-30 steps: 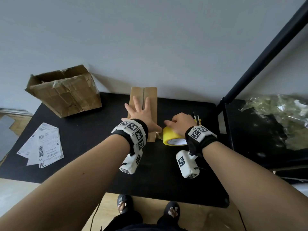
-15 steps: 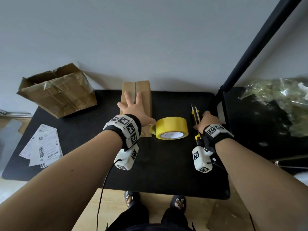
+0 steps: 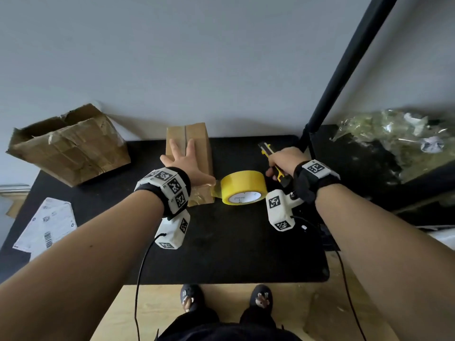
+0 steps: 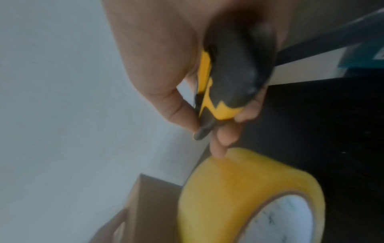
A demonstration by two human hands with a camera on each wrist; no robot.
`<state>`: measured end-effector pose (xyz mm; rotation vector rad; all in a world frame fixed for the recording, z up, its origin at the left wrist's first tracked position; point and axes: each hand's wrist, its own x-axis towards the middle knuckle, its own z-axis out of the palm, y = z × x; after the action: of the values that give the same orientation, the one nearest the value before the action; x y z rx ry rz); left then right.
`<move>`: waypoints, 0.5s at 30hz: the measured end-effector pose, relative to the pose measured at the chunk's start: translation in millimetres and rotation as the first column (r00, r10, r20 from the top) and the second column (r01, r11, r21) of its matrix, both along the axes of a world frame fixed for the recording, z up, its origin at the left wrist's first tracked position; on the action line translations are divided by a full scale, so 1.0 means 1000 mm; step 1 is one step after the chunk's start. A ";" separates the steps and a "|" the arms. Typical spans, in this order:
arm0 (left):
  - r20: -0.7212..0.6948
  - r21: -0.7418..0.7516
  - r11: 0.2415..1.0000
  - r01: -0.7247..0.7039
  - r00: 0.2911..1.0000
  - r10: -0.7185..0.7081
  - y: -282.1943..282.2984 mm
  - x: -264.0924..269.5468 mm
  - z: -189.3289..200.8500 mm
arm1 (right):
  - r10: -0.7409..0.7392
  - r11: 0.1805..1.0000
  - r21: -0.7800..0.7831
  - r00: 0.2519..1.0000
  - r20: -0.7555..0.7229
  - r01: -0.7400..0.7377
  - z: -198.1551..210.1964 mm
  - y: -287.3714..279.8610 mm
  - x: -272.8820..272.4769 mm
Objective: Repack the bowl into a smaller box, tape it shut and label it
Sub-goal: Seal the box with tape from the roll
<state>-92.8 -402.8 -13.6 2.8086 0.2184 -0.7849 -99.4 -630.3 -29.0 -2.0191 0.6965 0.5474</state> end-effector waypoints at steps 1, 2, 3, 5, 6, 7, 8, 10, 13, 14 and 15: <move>0.004 -0.004 1.000 -0.002 1.000 0.002 0.000 0.000 0.000 | 0.029 0.998 0.055 0.999 0.018 -0.030 0.008 0.007 -0.001; 0.010 -0.010 1.000 -0.004 1.000 0.004 0.000 0.000 0.000 | 0.076 0.992 0.098 0.997 0.033 -0.079 0.017 0.014 -0.003; 0.013 -0.016 1.000 -0.004 1.000 0.004 0.001 0.000 0.000 | 0.126 0.983 0.130 0.991 0.046 -0.131 0.024 0.021 -0.006; 0.018 -0.020 1.000 -0.003 1.000 0.003 0.001 -0.001 -0.001 | 0.224 0.963 0.145 0.974 0.042 -0.227 0.038 0.032 -0.013; 0.021 -0.022 1.000 -0.003 1.000 0.003 0.001 -0.001 -0.001 | 0.267 0.954 0.134 0.963 0.027 -0.268 0.043 0.036 -0.017; 0.025 -0.026 1.000 -0.005 1.000 0.006 0.001 -0.002 0.000 | 0.305 0.946 0.117 0.952 0.002 -0.303 0.046 0.039 -0.021; 0.027 -0.030 1.000 -0.006 1.000 0.007 0.001 -0.002 0.000 | 0.338 0.938 0.097 0.941 -0.029 -0.334 0.050 0.041 -0.025; 0.029 -0.037 0.999 -0.007 1.000 0.008 0.000 -0.003 0.001 | 0.391 0.920 0.061 0.916 -0.085 -0.387 0.054 0.045 -0.032; 0.032 -0.044 0.999 -0.005 0.999 0.006 0.001 -0.004 0.002 | 0.439 0.897 0.009 0.889 -0.132 -0.442 0.061 0.049 -0.040; 0.032 -0.045 0.999 -0.004 0.999 0.005 0.001 -0.004 0.002 | 0.453 0.888 -0.014 0.881 -0.139 -0.459 0.064 0.050 -0.041; 0.029 -0.047 0.999 -0.002 1.000 0.004 0.001 -0.005 0.003 | 0.463 0.880 -0.040 0.874 -0.147 -0.473 0.065 0.052 -0.042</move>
<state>-97.5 -401.3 -11.1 2.7729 0.1966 -0.7385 -141.2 -578.3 36.4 -2.2469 0.2962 0.9598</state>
